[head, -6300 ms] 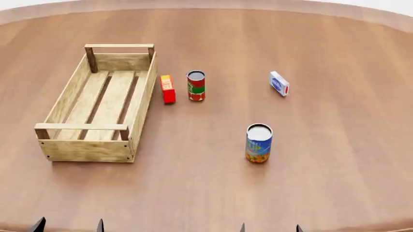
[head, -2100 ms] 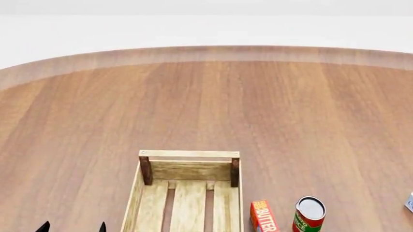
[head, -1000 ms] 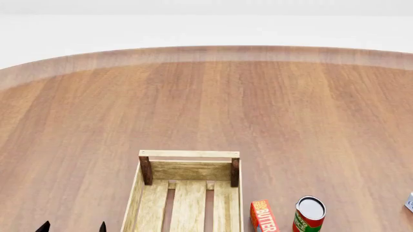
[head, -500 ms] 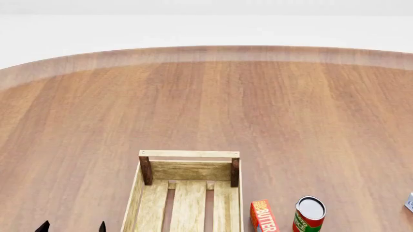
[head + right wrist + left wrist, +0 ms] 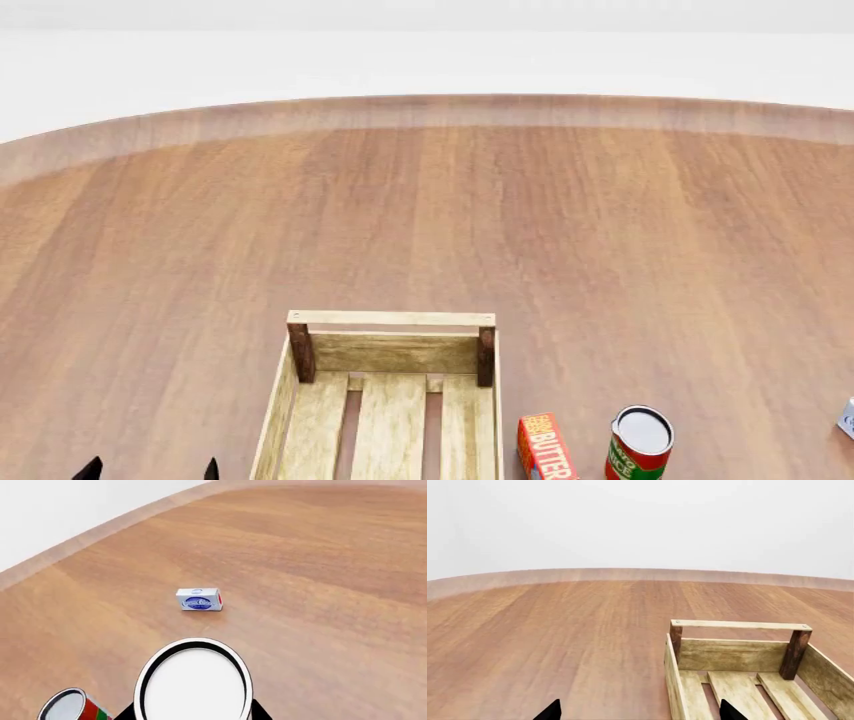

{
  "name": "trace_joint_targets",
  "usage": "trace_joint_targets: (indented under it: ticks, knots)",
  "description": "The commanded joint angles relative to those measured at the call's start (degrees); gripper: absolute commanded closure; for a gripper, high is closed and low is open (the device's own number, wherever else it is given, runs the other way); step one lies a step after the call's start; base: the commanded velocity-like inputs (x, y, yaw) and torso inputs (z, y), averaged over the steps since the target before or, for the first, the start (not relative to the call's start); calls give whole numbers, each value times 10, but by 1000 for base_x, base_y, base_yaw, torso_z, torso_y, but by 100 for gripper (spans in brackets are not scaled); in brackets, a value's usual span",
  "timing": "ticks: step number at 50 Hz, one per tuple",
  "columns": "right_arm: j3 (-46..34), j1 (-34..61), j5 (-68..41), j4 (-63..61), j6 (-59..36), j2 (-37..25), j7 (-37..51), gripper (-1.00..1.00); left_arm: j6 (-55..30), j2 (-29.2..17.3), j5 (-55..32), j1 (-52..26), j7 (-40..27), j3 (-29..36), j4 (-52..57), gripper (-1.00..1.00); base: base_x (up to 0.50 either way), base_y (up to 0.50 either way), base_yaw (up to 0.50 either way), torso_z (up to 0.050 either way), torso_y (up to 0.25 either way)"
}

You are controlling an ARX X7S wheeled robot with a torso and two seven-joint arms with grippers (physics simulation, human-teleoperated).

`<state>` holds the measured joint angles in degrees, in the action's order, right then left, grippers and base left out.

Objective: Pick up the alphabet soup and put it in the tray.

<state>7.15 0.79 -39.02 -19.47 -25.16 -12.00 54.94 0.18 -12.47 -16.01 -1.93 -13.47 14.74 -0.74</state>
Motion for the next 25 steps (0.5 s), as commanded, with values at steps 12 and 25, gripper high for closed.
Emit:
trace_joint_targets:
  ticks: [12,25]
  knots:
    - [-102,71,-8,-106,-78,-18,-18,100,1,-5,-6,-1,-5,3,2,-100,0,0,0,0,0]
    - [-160,121,-18,-112,-108,-9,-37,100,4,-7,-8,-3,-7,5,0,-100,0,0,0,0,1]
